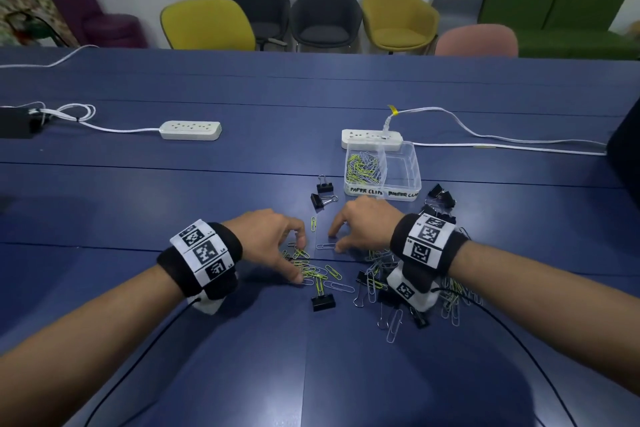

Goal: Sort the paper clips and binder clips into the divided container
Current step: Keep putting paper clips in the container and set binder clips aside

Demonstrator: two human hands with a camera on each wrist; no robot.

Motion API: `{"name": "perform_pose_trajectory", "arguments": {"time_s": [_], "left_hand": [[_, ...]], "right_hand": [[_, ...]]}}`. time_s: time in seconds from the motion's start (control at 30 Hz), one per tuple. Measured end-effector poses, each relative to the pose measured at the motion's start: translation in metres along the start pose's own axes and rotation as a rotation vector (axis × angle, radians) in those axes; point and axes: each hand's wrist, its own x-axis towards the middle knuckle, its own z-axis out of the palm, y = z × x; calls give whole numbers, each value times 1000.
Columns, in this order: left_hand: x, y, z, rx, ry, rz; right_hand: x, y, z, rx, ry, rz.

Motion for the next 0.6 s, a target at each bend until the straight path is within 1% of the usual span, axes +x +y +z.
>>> {"name": "perform_pose_trajectory", "arguments": {"time_s": [0.07,0.17,0.27,0.4,0.47,0.6], "left_hand": [[2,4,5,48,-37,3],[5,7,8,42,-65,2],[9,6,7,24,-57,6],[12,8,7,57,-23,13],[13,8,9,79,-5,18],[14,7,13,34,-11,28]], "right_hand": [[2,-1,0,-4,22,-5],[1,-4,0,1,25,-27],[2,-4,1,-27,17,-67],[1,-6,0,-134,18,-124],[0,-9,0,-166,-6,-122],[2,-12,1,-135,-68,-97]]}}
